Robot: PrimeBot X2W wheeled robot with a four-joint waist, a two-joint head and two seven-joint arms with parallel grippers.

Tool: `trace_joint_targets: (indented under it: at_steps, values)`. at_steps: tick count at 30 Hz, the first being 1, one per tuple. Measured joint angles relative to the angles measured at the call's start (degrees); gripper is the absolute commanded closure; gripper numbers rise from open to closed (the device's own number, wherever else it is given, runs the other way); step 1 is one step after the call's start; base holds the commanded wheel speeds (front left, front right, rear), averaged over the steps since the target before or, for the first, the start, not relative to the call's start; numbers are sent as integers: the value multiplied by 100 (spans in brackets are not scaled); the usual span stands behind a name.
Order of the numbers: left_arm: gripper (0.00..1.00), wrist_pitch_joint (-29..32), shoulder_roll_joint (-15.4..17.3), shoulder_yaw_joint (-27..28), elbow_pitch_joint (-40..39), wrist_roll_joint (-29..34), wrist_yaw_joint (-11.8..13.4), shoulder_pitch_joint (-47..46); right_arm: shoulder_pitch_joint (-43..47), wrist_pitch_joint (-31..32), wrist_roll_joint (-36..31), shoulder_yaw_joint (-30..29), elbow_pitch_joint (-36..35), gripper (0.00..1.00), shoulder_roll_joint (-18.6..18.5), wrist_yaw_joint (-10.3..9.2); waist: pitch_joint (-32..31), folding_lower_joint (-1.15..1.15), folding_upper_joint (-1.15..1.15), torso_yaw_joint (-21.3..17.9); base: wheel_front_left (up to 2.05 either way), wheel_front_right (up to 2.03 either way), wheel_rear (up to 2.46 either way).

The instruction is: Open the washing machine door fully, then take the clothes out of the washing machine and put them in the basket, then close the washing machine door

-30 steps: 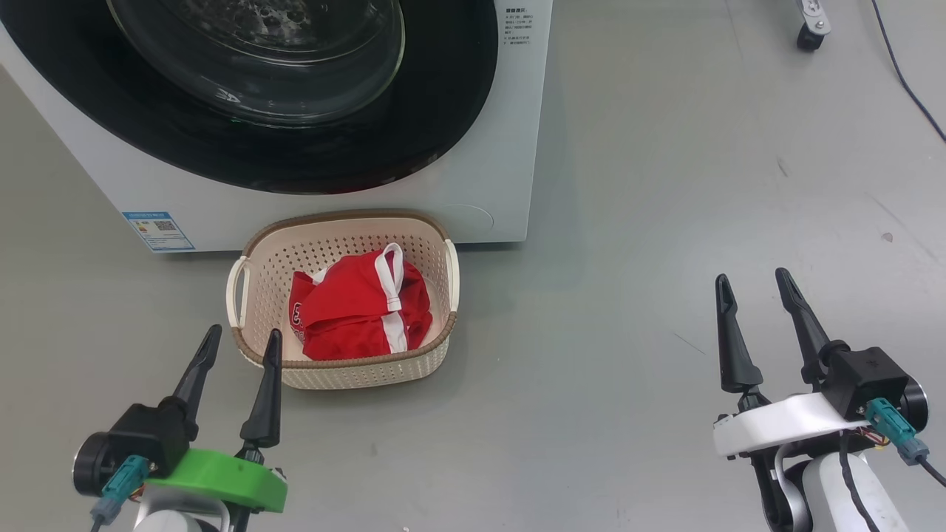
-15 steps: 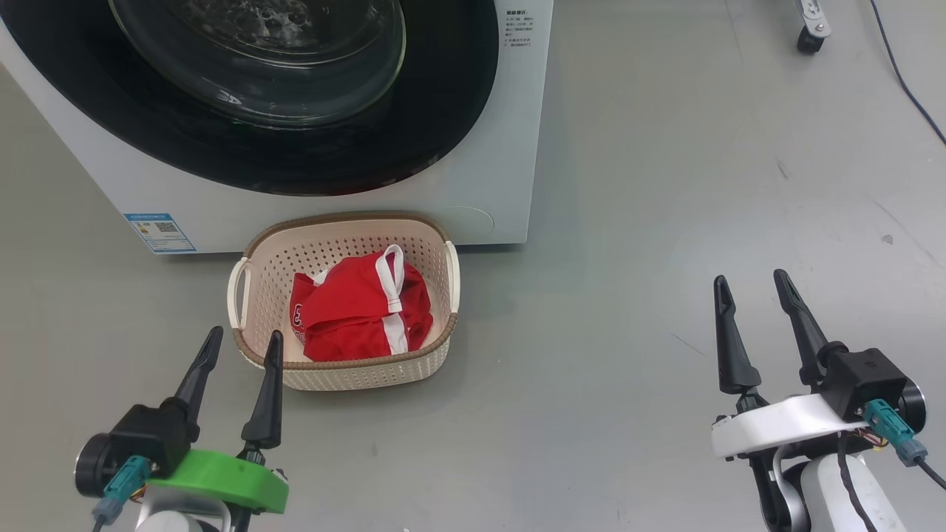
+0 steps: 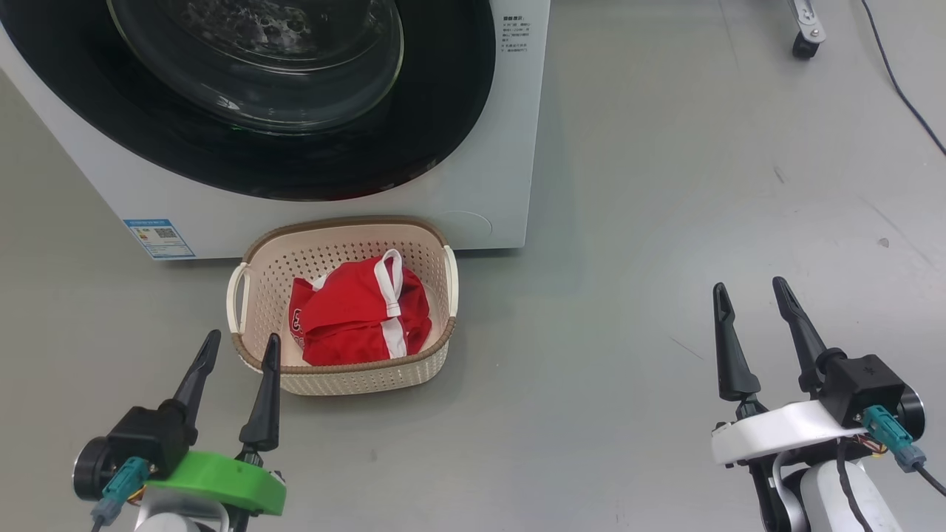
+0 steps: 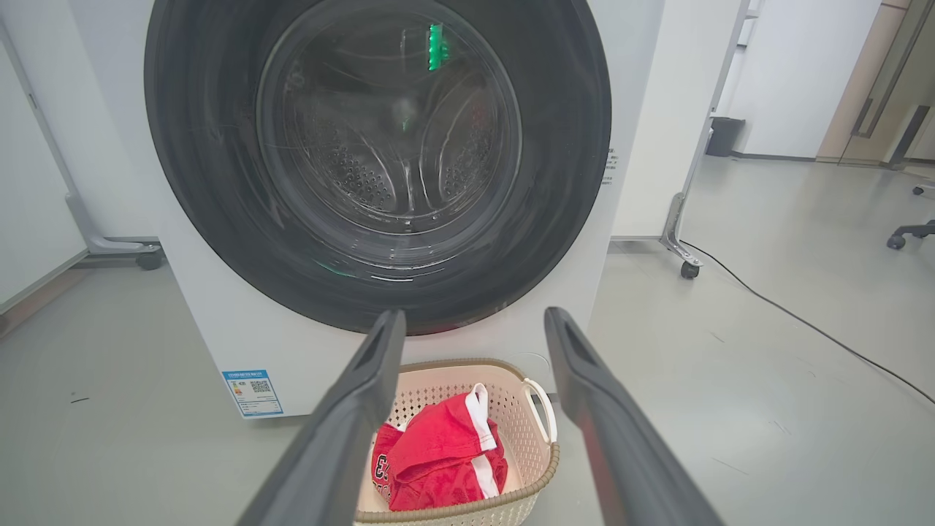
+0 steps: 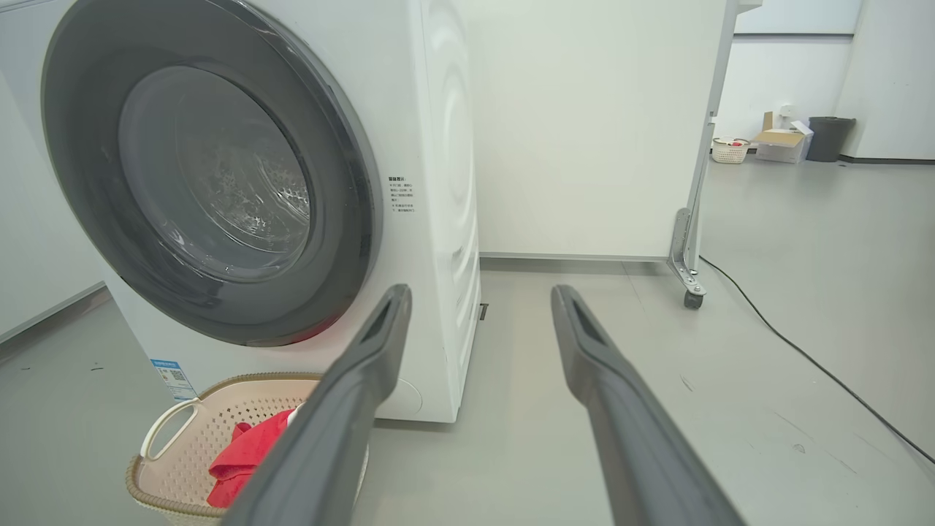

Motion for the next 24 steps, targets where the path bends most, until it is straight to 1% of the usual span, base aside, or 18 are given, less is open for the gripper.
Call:
trace_joint_targets:
  at_steps: [10, 11, 18, 24]
  values:
    - [0, 0, 1, -8, 23, -1, 0, 2, 12, 0, 0, 5, 1, 0, 9, 1, -20, 0, 0, -4, 0, 0, 0]
    - [100, 0, 2, -23, 23, -9, 0, 3, 14, 0, 0, 8, 1, 100, 9, 1, -20, 0, 0, -4, 0, 0, 0]
    - [100, 1, -102, -104, 238, -41, 1, 140, 193, 7, 56, 36, 244, 100, 82, 1, -24, 0, 0, -5, 0, 0, 0]
    - [100, 20, -104, -104, 201, -411, 1, 171, 238, 7, 397, 64, 215, 100, 82, 7, -64, 0, 0, -4, 0, 0, 0]
